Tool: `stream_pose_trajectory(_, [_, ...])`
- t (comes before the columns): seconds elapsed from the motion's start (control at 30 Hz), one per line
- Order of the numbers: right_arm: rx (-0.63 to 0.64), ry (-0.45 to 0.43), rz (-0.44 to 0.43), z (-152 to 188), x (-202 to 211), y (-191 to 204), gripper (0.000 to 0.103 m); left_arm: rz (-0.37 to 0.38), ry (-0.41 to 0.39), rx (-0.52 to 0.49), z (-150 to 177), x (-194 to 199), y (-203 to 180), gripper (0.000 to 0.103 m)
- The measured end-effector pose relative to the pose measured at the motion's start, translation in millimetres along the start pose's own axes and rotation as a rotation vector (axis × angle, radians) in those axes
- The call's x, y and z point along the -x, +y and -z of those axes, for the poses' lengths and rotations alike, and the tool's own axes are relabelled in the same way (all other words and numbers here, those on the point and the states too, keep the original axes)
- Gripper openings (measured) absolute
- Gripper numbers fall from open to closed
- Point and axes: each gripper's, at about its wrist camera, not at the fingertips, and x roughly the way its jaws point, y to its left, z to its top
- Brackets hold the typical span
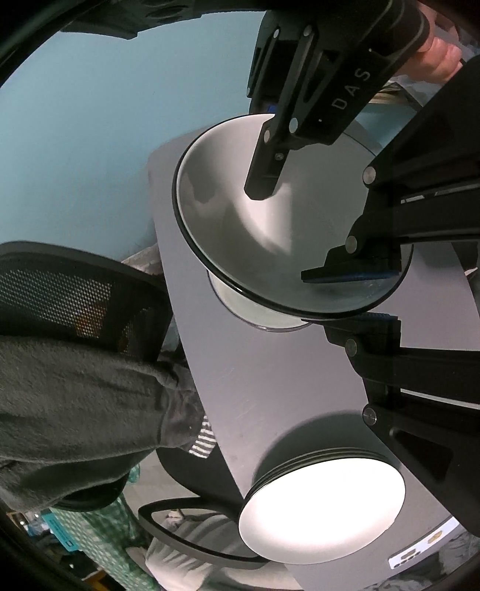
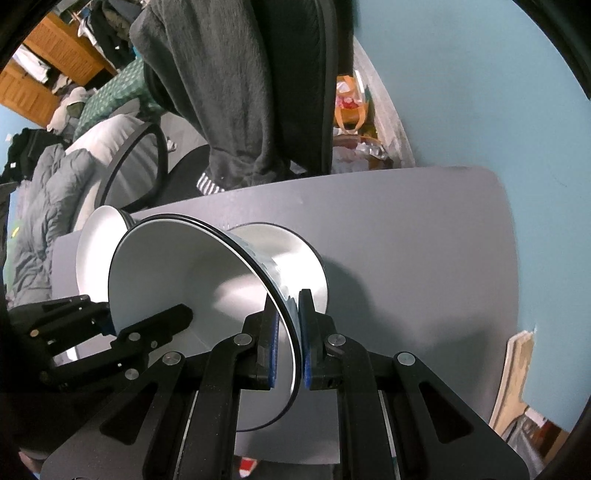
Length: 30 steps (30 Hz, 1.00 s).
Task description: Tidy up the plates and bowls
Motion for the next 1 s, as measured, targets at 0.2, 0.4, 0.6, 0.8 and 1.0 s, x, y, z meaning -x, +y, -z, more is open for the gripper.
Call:
stream_pose_trajectory(0.2, [0.001,0.032,-0.016,-5,-7,-6,0.010,-0.021,0.020,0.011,-2,-8,3,0.011])
stream_pose_trajectory(0.4, [0.000,0.071,-0.029,-9,-18,-12,0.010,-0.042,0.044,0.012,-8,-18,4,0.011])
stream_pose_trajectory(0.6, [-0.014,0.105,-0.038,-10,-27,-18,0.010,-0.063,0.054,0.003,-9,-23,0,0.012])
stream_pose_trajectory(0.8, [-0.030,0.135,-0.063,-8,-34,-24,0.011,-0.059,0.057,-0.001,-10,-24,0,0.013])
stream_pose_trajectory(1.0, [-0.049,0.166,-0.095,-7,-36,-28,0.015,-0.058,0.064,-0.014,-10,-24,-1,0.014])
